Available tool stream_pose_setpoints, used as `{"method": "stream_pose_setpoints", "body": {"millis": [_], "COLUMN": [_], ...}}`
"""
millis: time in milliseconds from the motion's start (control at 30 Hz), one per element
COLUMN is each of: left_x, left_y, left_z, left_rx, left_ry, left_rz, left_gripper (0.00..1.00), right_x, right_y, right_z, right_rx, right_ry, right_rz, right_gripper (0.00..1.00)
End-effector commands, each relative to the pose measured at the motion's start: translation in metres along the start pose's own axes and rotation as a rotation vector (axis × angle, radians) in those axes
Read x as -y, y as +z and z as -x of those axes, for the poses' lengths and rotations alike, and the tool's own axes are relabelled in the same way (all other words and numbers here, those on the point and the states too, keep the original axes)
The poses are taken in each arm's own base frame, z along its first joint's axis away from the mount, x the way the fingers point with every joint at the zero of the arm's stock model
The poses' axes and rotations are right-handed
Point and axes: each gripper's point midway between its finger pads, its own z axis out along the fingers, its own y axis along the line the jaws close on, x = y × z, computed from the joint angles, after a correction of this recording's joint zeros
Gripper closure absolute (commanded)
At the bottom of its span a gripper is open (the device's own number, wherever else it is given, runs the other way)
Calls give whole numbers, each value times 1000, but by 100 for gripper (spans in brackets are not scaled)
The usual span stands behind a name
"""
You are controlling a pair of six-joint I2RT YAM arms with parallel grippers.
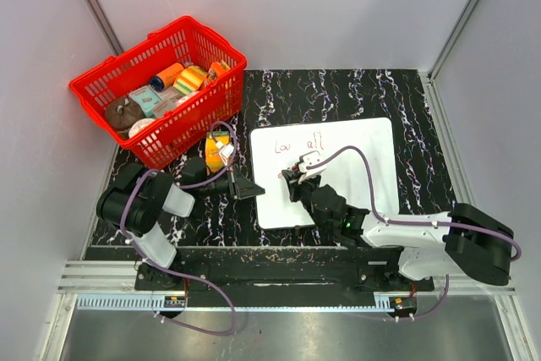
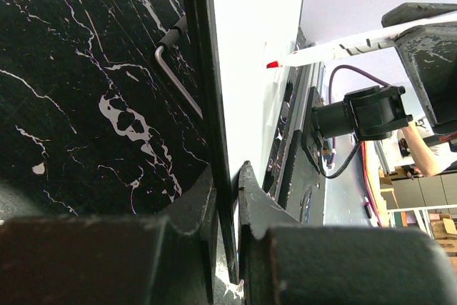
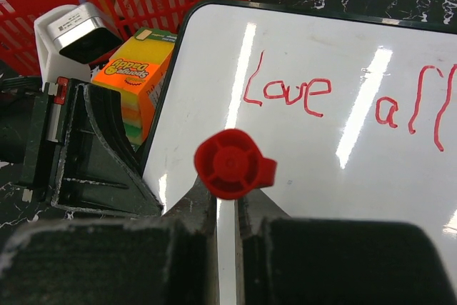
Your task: Write a sentence on the whiteboard
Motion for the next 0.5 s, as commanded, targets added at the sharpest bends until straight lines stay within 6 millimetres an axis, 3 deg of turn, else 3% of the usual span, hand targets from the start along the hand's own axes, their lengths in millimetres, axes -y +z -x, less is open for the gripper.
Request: {"method": "stream_pose_setpoints", "body": {"millis": [0,467], "left_x": [-34,-34], "left_y": [-1,1], "left_z": [-10,-11], "left_rx": [2,-8], "left_ry": [96,95], "left_rz": [130,130], "left_gripper": [100,100], "right_x": [0,5], "right_y": [-6,-3], "right_z": [13,15], "right_rx": [29,40], "right_ry": [42,42], "right_rz": [1,-37], "right_gripper": [100,100]}}
